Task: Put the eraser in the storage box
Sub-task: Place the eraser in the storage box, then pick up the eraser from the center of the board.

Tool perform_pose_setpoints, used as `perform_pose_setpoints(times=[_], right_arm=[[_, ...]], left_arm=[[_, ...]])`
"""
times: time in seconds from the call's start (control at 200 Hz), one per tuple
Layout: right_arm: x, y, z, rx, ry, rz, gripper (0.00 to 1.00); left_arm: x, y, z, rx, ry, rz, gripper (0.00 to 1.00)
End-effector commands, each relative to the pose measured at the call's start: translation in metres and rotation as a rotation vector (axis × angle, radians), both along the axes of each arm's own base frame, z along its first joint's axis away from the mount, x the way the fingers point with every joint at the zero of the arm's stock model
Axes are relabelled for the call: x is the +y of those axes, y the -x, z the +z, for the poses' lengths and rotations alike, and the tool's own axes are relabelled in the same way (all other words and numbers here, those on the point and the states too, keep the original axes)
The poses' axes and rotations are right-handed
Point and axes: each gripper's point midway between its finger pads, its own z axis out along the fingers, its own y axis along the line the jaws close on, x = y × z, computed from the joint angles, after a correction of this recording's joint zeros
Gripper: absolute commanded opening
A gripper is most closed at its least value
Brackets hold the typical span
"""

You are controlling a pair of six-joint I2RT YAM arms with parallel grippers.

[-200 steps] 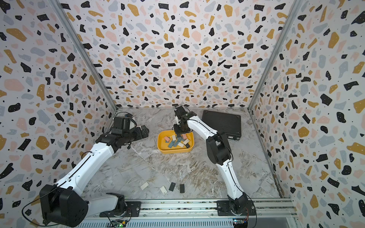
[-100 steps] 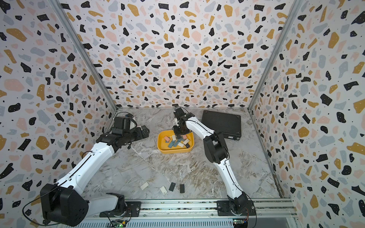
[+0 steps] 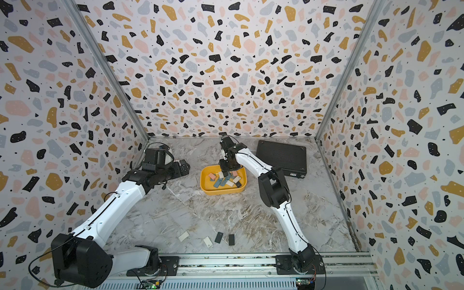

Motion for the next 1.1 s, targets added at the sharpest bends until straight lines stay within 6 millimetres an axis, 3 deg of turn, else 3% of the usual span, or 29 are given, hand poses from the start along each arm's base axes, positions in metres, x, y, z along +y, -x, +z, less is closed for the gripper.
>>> perform_pose_setpoints(times=[0.0, 0.155, 0.315, 0.676, 0.761, 0.901, 1.011, 1.096], right_arm=[[-0.001, 0.001, 0.049, -0.085, -0.033, -0.006, 0.48], [-0.009, 0.020, 0.088, -0.186, -0.010, 0.001, 0.51], [-0.033, 0.065, 0.104, -0.247, 0.081, -0.003, 0.53], [-0.098, 0.248, 0.024, -0.054, 0.279, 0.047, 0.55], [-0.110, 0.272, 0.017, -0.005, 0.270, 0.041, 0.56], [-0.107, 0.309, 0.013, 0.058, 0.220, 0.069, 0.57], [-0.108, 0.330, 0.011, 0.070, 0.246, 0.102, 0.58], [-0.098, 0.341, 0.009, 0.077, 0.231, 0.130, 0.59]], left_arm=[[0.001, -0.007, 0.012, -0.045, -0.001, -0.008, 1.00], [-0.001, -0.007, 0.012, -0.047, 0.005, -0.011, 1.00], [0.000, -0.007, 0.011, -0.054, 0.011, -0.009, 1.00], [-0.005, 0.001, 0.008, -0.067, 0.053, -0.020, 0.99], [-0.006, 0.003, 0.008, -0.071, 0.065, -0.022, 1.00], [-0.006, 0.006, 0.009, -0.075, 0.076, -0.022, 1.00], [-0.006, 0.009, 0.012, -0.084, 0.079, -0.023, 0.99], [-0.006, 0.009, 0.010, -0.085, 0.079, -0.022, 1.00]])
